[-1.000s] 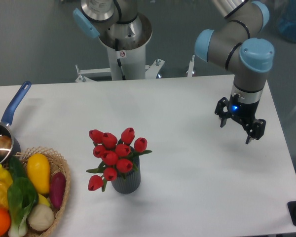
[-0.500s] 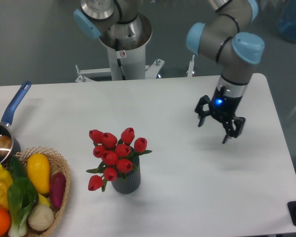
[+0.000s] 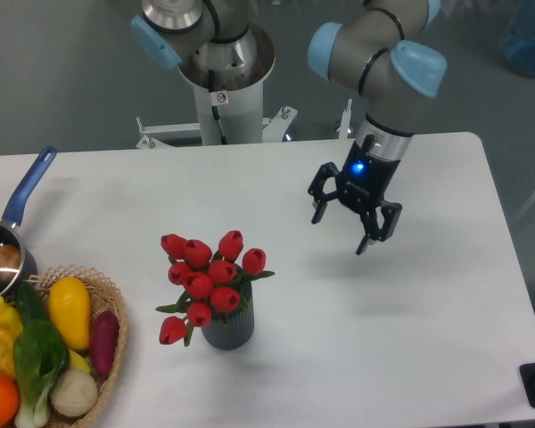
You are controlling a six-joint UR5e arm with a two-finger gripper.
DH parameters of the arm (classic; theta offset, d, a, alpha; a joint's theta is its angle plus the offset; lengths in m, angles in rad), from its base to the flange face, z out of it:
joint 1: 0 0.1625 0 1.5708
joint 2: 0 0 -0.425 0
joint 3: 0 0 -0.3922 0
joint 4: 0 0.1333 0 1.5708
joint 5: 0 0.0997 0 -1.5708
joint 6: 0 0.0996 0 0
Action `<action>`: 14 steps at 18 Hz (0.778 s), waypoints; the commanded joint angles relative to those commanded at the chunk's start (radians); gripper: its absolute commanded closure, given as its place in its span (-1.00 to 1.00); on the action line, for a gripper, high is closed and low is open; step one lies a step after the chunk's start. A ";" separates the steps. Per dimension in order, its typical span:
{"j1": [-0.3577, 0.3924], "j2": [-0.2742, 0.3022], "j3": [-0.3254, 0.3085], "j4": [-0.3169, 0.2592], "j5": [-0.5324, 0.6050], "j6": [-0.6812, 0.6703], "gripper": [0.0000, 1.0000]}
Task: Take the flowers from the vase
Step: 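Move the open gripper toward the red tulips in the grey vase, then lower the gripper around the tulip stems and close it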
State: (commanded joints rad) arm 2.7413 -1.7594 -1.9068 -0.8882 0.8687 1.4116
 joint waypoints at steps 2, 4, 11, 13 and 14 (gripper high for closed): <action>-0.009 0.000 0.000 0.002 -0.092 -0.043 -1.00; -0.009 -0.002 0.000 0.002 -0.176 -0.046 -1.00; -0.069 -0.071 0.018 -0.003 -0.470 -0.078 -1.00; -0.075 -0.075 0.020 -0.002 -0.468 -0.097 -1.00; -0.081 -0.075 0.020 -0.003 -0.468 -0.099 -1.00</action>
State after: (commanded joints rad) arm 2.6600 -1.8346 -1.8868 -0.8912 0.4004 1.3131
